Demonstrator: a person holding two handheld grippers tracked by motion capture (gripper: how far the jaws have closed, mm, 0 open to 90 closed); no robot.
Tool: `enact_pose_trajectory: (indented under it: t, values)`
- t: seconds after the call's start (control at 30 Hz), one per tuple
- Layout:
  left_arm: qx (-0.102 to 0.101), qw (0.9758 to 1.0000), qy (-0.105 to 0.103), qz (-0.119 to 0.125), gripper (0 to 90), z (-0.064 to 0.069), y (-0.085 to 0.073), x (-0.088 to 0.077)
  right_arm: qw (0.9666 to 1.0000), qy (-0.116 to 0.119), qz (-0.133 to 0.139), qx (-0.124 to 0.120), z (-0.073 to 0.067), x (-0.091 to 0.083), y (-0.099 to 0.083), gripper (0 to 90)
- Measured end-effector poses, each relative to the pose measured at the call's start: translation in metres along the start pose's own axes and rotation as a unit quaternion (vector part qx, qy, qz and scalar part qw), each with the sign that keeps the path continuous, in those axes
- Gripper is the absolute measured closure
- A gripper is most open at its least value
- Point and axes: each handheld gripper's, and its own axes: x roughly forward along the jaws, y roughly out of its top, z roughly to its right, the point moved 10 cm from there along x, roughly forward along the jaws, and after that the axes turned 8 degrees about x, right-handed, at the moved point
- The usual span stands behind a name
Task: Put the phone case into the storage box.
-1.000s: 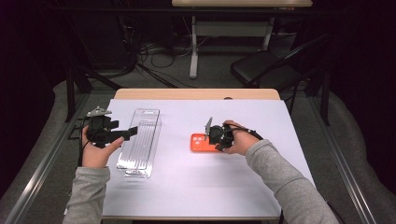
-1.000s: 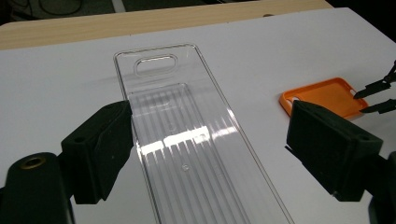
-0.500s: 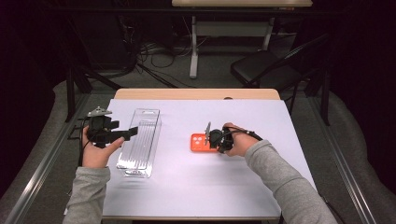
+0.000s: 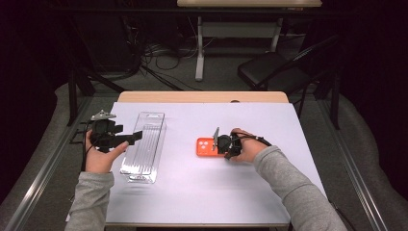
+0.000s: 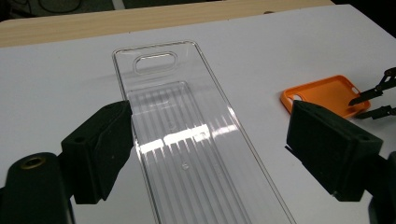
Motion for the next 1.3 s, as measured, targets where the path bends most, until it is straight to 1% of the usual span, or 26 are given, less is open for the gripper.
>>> enact_pose_trajectory:
  t: [0.03, 0.3, 0.47, 0.63, 0.87, 0.93, 0.97, 1.13, 1.3]
  values:
    - [0.0, 1.0, 0.0, 0.0, 14.8, 0.0, 0.0, 0.0001, 1.0, 0.002, 0.0, 0.002, -0.0005, 0.0, -0.0001, 74.3]
    - [0.0, 1.0, -0.001, -0.002, 14.8, 0.0, -0.0004, 0.0003, 1.0, -0.001, -0.008, -0.004, -0.0005, 0.0005, -0.0026, 78.6]
    - [0.0, 1.0, -0.001, -0.001, 14.8, -0.0003, -0.0003, -0.0002, 0.9998, -0.003, -0.014, -0.012, -0.0005, 0.0018, -0.0037, 80.9]
    - [0.0, 1.0, 0.0, -0.001, 14.8, -0.0004, -0.0002, -0.0004, 0.9995, -0.005, -0.02, -0.026, -0.0009, 0.0035, -0.0043, 82.9]
    - [-0.001, 1.0, 0.0, -0.001, 14.8, -0.0001, -0.0003, 0.0006, 0.9994, -0.002, -0.022, -0.027, -0.0015, 0.0035, -0.0043, 83.7]
    - [-0.001, 1.0, -0.001, -0.002, 14.8, -0.0001, -0.0005, 0.0005, 0.9991, 0.0, -0.028, -0.032, -0.0015, 0.003, -0.0048, 84.9]
    - [0.0, 1.0, -0.001, -0.002, 14.8, -0.0003, -0.0006, 0.0005, 0.9992, 0.001, -0.024, -0.032, -0.0019, 0.0033, -0.0041, 86.3]
    - [-0.002, 1.0, 0.001, -0.001, 14.8, -0.0006, -0.0007, 0.0012, 0.9992, 0.003, -0.024, -0.031, -0.0026, 0.0031, -0.0041, 86.6]
    - [-0.002, 1.0, 0.001, -0.001, 14.8, -0.0007, -0.0008, 0.0012, 0.9991, 0.005, -0.024, -0.034, -0.0019, 0.003, -0.0042, 86.7]
